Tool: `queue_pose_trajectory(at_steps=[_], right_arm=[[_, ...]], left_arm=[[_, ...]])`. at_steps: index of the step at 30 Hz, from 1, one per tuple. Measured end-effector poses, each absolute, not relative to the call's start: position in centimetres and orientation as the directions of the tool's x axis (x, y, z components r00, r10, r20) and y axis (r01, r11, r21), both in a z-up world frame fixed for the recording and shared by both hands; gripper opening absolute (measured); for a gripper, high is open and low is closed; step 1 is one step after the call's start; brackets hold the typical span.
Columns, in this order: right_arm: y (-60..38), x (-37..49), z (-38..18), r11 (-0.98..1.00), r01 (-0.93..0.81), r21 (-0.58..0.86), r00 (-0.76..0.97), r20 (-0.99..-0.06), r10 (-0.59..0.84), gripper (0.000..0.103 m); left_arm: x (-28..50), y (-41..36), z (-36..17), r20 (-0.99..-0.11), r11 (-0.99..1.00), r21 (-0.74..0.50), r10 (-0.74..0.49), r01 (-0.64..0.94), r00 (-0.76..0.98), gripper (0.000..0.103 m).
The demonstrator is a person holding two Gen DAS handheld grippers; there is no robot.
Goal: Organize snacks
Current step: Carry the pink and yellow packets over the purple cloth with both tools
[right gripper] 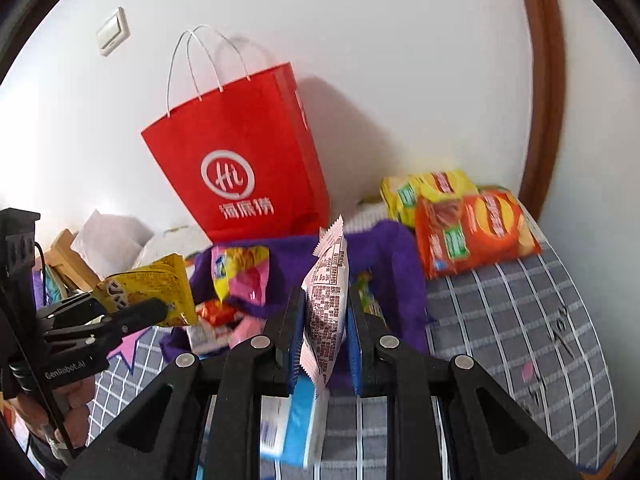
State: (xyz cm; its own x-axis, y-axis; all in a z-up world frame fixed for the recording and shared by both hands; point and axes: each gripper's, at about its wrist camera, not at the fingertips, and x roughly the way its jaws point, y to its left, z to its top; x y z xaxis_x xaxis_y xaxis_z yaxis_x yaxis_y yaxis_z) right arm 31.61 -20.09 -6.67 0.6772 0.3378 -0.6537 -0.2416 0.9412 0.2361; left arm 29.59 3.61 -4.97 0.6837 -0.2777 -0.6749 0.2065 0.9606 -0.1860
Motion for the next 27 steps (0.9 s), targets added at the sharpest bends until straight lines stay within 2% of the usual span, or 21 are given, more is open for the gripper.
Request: queue_pose_trajectory(at_steps=[6,10,14,16,17,18,27], right_arm=[[-19.5,36.1,-5.5,0.942,-0.227,0.247,0.686,-0.646,0.335,0.02],[-18.5,38.6,-5.3,0.956,-0.241,0.168,0.682,-0.672,0.29,0.021],[-18.8,39.6,-6.3,0.953,-0.257,0.16,0.681,-0.67,0.296,0.021],[-19.2,40.3,-7.6,0.954,-0.25,0.165,0.664,-0.688,0.294,0.016],[-19.2,40.8,-8.2,0.957,-0.242,0.161,0.648,-0.707,0.283,0.009],[-19.3,41.5,-9.0,0.963,-0.222,0.155,0.623,-0.737,0.262,0.007],[-19.4,42.4,-11.3,0.955,-0.23,0.189,0.564,-0.773,0.289,0.008]], left_arm=[[32.4,4.8,-4.4,-0.662,0.963,-0.208,-0.268,0.172,0.7,0.043],[34.0,6.3,-5.4,-0.67,0.963,-0.231,-0.26,0.137,0.695,0.043],[35.4,7.0,-7.3,-0.687,0.964,-0.244,-0.247,0.104,0.683,0.043],[36.1,6.9,-8.3,-0.716,0.966,-0.241,-0.244,0.098,0.654,0.043],[36.3,7.0,-8.7,-0.72,0.964,-0.249,-0.25,0.095,0.648,0.043],[36.5,7.0,-9.1,-0.726,0.962,-0.255,-0.255,0.094,0.639,0.043],[37.1,5.3,-11.0,-0.767,0.968,-0.23,-0.245,0.104,0.592,0.043]])
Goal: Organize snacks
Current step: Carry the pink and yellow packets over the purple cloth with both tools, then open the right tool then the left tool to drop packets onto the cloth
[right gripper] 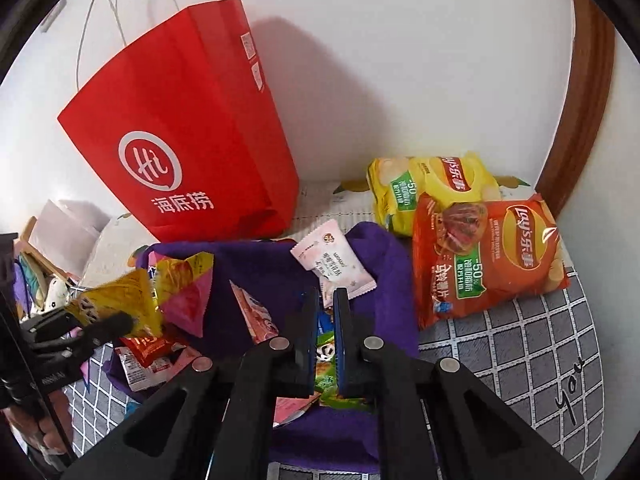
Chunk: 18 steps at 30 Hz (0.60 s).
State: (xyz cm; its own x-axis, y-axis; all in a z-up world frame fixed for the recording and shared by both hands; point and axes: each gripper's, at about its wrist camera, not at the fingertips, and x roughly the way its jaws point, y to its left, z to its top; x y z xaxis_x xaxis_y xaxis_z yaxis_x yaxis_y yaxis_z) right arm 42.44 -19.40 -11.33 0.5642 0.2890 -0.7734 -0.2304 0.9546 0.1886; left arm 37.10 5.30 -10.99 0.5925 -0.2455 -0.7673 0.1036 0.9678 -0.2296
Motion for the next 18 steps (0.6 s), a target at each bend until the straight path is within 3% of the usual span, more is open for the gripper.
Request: queue_pose_trajectory(at_steps=[18], right_arm=[[-17.6,41.2,-10.0,0.946,-0.282,0.16,0.566,-0.768,0.299,0.016]], left_arm=[[38.0,4.9,-12.8,-0.811,0.954,-0.286,-0.289,0.086,0.508,0.043]])
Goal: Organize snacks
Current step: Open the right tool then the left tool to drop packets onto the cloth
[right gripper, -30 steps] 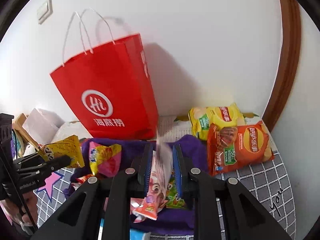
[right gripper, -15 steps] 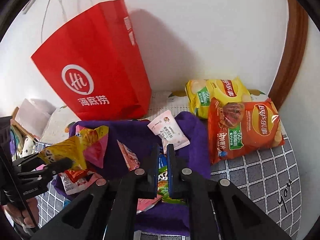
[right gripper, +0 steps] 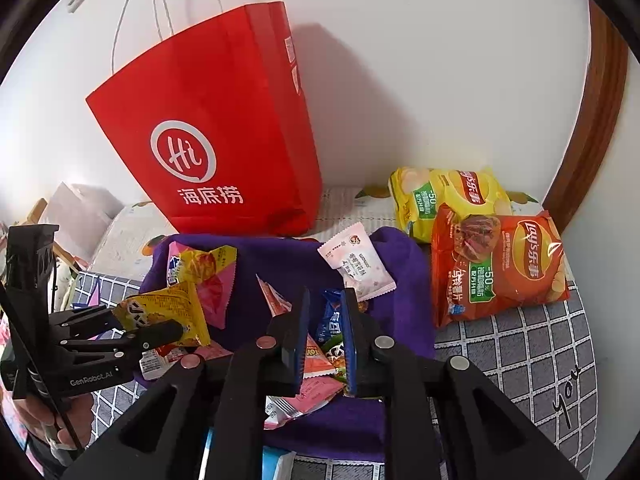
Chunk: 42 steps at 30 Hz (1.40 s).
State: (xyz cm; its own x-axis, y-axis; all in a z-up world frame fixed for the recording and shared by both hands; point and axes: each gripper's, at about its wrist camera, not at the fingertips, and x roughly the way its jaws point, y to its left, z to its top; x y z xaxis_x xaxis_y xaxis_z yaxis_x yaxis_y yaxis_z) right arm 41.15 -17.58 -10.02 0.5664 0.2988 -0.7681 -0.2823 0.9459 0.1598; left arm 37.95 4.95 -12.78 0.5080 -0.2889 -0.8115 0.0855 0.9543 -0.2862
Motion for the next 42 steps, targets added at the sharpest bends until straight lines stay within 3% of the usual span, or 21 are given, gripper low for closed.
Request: queue_pose_trajectory(at_steps=[31,42], right_arm=[[-16.4,41.0,-10.1,0.943,-0.314,0.111,0.555,-0.784,0.278,0.02],[-16.2,40.9,-10.1,0.942,-0.322,0.097,0.558,-0.784,0.271,0.026]], left_arm=[[38.4,3.3,-14.3,-0.826,0.96,-0.253,-0.28,0.121,0.489,0.044],[38.5,3.2,-14.5,-0.821,0.957,-0.262,-0.288,0.122,0.493,0.044]])
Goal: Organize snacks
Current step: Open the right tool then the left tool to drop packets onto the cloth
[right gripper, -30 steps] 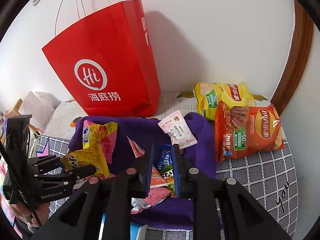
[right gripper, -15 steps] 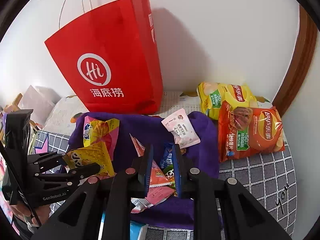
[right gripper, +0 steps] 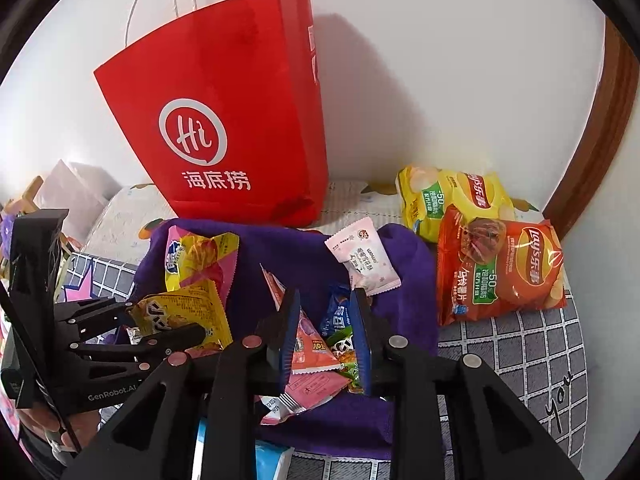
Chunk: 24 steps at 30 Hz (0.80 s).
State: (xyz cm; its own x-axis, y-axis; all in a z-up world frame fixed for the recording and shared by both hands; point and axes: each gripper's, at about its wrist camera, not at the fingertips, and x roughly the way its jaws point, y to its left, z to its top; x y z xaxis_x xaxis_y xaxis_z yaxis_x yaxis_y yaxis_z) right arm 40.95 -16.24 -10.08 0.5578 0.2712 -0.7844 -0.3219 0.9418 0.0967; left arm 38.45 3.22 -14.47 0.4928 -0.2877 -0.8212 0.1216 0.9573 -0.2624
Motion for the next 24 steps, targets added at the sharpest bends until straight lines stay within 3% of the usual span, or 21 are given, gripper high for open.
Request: queue_pose_trajectory(at_steps=[18,24], right_arm=[[-15.6,40.9,-10.1,0.938,-0.34,0.062,0.555,-0.793,0.253,0.029],[-15.3,40.7,-9.9,0.94,-0.338,0.056,0.564,-0.788,0.249,0.038]], left_arm=[[38.2,3.5,-13.7,-0.802,0.949,-0.283,-0.312,0.137,0.51,0.052],[37.8,3.9,-12.6,-0.785,0.948,-0.29,-0.316,0.136,0.532,0.06]])
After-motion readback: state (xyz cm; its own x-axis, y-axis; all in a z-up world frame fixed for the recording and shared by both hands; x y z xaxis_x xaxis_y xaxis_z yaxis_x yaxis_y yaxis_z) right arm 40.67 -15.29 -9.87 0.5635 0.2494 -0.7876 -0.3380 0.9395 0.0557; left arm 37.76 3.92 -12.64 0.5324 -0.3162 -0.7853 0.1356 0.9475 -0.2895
